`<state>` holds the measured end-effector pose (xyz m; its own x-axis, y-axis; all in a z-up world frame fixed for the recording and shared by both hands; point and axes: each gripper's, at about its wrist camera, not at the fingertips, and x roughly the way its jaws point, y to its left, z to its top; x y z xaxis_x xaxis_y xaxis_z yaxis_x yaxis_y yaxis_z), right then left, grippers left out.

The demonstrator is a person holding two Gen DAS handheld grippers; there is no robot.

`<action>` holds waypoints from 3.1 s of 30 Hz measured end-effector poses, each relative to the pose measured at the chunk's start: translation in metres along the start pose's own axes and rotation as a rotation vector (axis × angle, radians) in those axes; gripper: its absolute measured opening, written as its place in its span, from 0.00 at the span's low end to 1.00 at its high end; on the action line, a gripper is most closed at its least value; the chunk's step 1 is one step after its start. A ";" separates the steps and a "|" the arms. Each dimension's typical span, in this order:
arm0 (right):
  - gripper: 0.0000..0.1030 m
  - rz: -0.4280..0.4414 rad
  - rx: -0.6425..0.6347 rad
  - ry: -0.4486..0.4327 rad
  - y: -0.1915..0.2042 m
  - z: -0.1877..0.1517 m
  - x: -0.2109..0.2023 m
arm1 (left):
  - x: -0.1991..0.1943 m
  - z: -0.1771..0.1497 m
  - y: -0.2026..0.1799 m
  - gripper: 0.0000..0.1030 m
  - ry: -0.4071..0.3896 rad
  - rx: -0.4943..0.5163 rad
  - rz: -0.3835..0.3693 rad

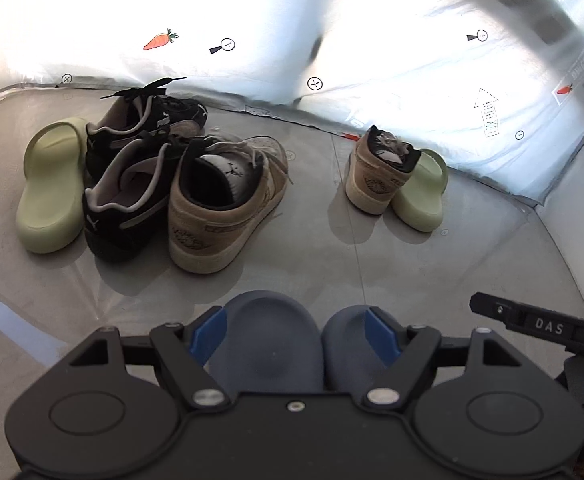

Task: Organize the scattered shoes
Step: 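Reach the left gripper to the tan-and-white sneaker and grasp its heel, then carry the sneaker in the left gripper beside its mate and open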

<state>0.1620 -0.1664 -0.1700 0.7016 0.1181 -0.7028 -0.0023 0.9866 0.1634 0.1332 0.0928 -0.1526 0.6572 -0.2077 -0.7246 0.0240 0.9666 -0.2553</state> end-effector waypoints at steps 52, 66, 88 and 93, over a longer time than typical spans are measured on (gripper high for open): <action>0.84 -0.196 0.254 -0.012 -0.127 -0.042 -0.028 | 0.052 0.004 -0.179 0.27 -0.070 0.322 -0.036; 0.84 -0.340 0.342 -0.015 -0.209 -0.091 -0.071 | 0.104 -0.087 -0.273 0.30 0.050 0.419 -0.039; 0.84 -0.245 0.313 0.008 -0.231 -0.095 -0.069 | -0.004 -0.065 -0.249 0.69 -0.147 0.464 -0.178; 0.84 -0.189 0.301 0.008 -0.216 -0.082 -0.054 | 0.033 -0.004 -0.204 0.69 -0.174 0.331 0.008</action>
<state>0.0664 -0.3766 -0.2240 0.6636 -0.0615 -0.7455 0.3382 0.9136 0.2257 0.1469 -0.1116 -0.1273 0.7760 -0.1988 -0.5986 0.2421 0.9702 -0.0083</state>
